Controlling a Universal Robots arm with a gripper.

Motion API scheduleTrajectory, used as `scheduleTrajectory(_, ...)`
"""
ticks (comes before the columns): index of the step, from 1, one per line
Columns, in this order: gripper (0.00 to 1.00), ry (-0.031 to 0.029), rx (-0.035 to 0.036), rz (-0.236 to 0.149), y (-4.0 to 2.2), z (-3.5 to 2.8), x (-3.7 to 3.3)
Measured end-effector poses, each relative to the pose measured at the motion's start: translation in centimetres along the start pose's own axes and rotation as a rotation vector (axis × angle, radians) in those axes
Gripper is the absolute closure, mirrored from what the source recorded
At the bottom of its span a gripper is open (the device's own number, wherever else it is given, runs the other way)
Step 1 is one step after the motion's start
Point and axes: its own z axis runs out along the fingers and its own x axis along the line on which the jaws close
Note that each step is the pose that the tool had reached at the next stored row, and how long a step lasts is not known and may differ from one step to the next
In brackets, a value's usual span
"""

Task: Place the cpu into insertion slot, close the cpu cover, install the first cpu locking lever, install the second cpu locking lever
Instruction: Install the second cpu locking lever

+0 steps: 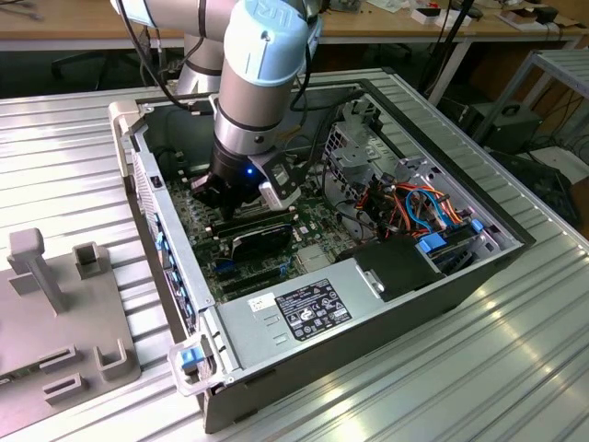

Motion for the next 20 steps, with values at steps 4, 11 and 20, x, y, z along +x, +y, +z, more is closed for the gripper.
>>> scheduleTrajectory(4,0.89,-0.0004,-0.0006,0.000,-0.15,0.11,-0.01)
scheduleTrajectory(11,0.89,-0.0003,-0.0004,0.000,-0.07,-0.73,0.00)
scheduleTrajectory(20,0.89,-0.0003,-0.0008,0.000,0.15,-2.37,0.04)
